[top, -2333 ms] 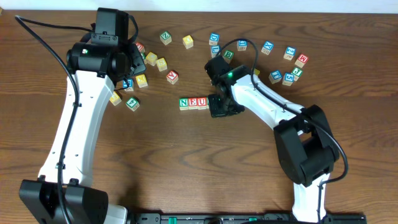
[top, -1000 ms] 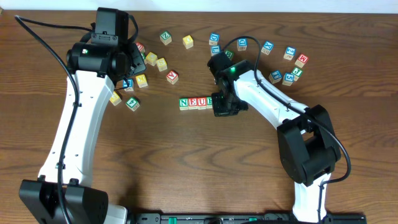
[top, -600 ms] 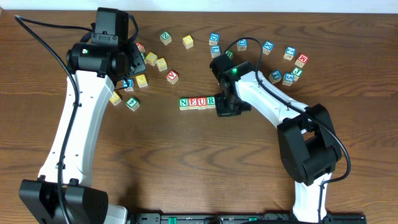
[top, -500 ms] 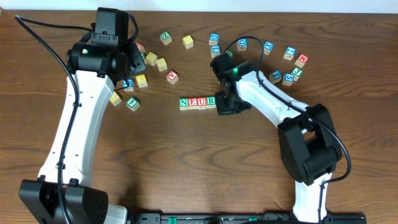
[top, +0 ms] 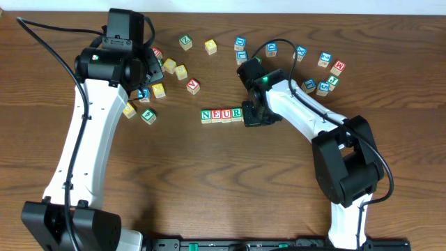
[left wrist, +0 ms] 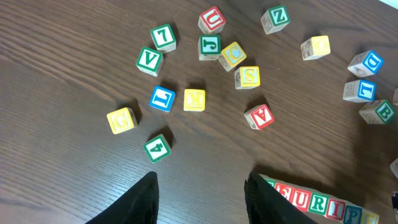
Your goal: Spell out NEURIPS
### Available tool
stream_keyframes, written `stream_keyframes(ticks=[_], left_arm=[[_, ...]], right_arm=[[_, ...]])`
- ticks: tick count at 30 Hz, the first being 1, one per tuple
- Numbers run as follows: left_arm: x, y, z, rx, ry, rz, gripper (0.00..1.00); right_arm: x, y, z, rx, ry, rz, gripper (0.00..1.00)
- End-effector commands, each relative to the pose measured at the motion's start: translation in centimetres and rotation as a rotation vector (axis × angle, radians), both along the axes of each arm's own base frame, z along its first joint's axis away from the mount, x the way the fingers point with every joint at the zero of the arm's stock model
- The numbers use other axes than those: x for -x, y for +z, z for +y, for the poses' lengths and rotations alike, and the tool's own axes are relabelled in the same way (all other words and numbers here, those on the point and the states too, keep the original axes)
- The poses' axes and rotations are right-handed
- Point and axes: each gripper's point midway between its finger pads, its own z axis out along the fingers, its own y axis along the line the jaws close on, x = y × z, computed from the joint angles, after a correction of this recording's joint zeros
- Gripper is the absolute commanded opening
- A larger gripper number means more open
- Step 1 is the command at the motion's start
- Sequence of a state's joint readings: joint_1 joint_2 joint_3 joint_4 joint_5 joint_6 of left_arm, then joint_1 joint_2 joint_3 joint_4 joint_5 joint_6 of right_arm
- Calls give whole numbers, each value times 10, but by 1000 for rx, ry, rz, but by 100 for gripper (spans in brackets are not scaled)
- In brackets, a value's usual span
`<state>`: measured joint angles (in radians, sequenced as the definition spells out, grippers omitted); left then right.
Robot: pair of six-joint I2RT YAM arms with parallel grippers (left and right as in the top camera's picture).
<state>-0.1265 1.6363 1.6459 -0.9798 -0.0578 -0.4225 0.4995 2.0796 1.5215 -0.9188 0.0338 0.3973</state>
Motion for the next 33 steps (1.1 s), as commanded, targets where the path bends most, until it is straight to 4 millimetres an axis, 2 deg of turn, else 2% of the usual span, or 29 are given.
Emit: stream_keyframes(ticks=[1,5,10,19,33], left_arm=[[0,-7,-1,0,7,19,44],[0,-7,0,0,7,19,44],[0,-7,-1,0,7,19,44],[0,-7,-1,0,7,19,44],[0,-7,-1,0,7,19,45]], right_arm=[[-2,16,0,-25,8,-25,1],[-3,35,-4,-49,-5,-50,1],[-6,52,-20,-50,-39,-74,1],[-3,33,-47,-13,-72,-4,1],[5,21,-47,-6,-68,22,2]])
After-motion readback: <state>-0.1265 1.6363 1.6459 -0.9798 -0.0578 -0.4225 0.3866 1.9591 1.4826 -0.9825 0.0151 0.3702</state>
